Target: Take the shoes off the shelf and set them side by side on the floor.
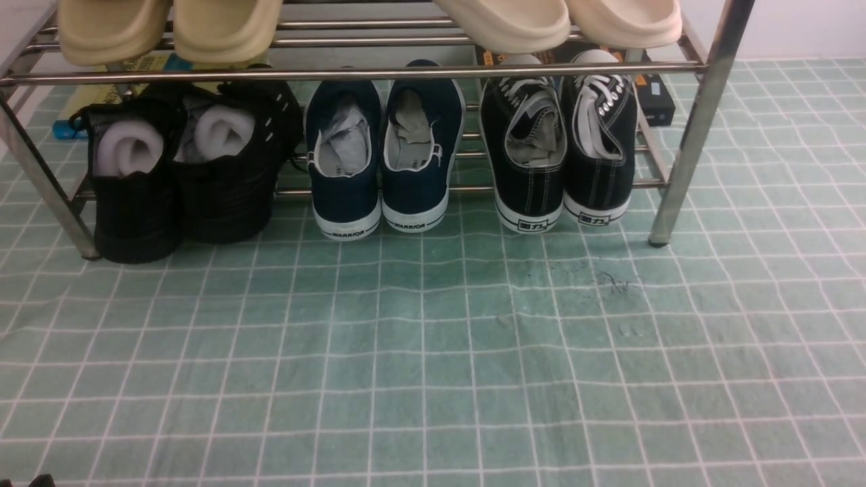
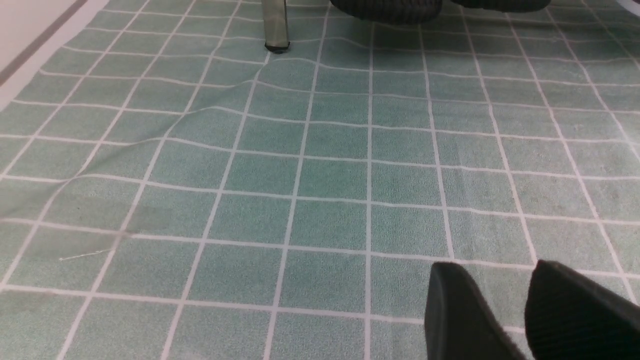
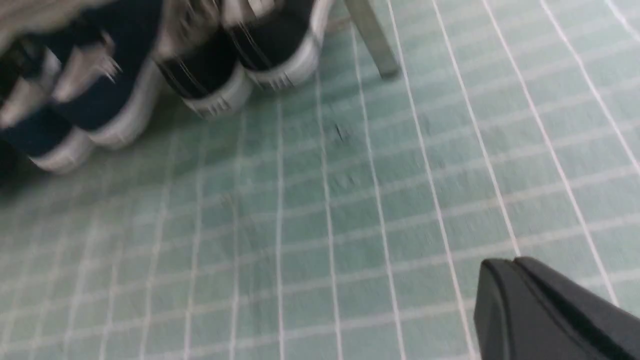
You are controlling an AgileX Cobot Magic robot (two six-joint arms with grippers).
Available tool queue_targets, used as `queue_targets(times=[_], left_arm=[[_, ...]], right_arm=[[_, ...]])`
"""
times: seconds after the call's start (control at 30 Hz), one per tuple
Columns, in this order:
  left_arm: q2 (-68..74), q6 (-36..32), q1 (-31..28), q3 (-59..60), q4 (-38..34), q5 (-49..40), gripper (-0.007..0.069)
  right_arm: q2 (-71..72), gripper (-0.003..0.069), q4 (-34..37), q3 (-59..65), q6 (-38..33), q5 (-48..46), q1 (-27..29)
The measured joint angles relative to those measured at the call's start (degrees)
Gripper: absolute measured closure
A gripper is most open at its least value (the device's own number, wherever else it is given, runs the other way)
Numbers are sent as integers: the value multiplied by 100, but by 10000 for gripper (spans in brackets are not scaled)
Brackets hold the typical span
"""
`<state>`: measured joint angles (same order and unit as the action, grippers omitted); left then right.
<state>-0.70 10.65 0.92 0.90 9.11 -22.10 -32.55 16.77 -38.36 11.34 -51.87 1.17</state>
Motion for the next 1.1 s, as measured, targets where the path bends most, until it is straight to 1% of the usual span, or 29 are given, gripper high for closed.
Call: queue_targets(times=[0.07,0.13,0.2,0.27,0.37,0.47,0.5,0.53,0.57,0.6,0.67,0.7,0.83,0.9,0.93,0.97,1.1], left_arm=[[0,0,0,0,0,0,385],[0,0,0,0,0,0,385],[0,0,0,0,0,0,385],[0,0,0,0,0,0,385],[0,0,0,0,0,0,385],[0,0,0,0,0,0,385],[0,0,0,0,0,0,385],[0,0,0,0,0,0,385],[0,0,0,0,0,0,385],[0,0,0,0,0,0,385],[0,0,0,0,0,0,385],[0,0,0,0,0,0,385],[0,0,0,0,0,0,385],[0,0,0,0,0,0,385],[0,0,0,0,0,0,385],[0,0,0,0,0,0,385],[0,0,0,0,0,0,385]], right_arm=[[-715,657,-29,-394,-156,-499,0],[-1276,656,72,-651,-399,-683,0],[-1851,656,394,-848,-819,-713,-23],[-2326,656,900,-1035,-1369,-702,-145],[-2985,654,1421,-1400,-1939,-716,-501],[-3742,655,1440,-2003,-2047,-727,-1044],[-3793,655,1426,-2050,-2046,-727,-1081],[-4192,653,1259,-2485,-2052,-727,-1421],[-4435,652,1155,-2740,-2024,-739,-1599],[-4532,652,1141,-2792,-2009,-740,-1633],[-4999,648,951,-3349,-1779,-798,-1966],[-5360,641,764,-3840,-1553,-862,-2253],[-6133,601,158,-4995,-1101,-934,-2708],[-6635,557,-262,-5675,-860,-948,-2905],[-6724,547,-337,-5793,-823,-954,-2933],[-7027,511,-593,-6189,-701,-960,-3003],[-7799,397,-1149,-7117,-530,-948,-3079]])
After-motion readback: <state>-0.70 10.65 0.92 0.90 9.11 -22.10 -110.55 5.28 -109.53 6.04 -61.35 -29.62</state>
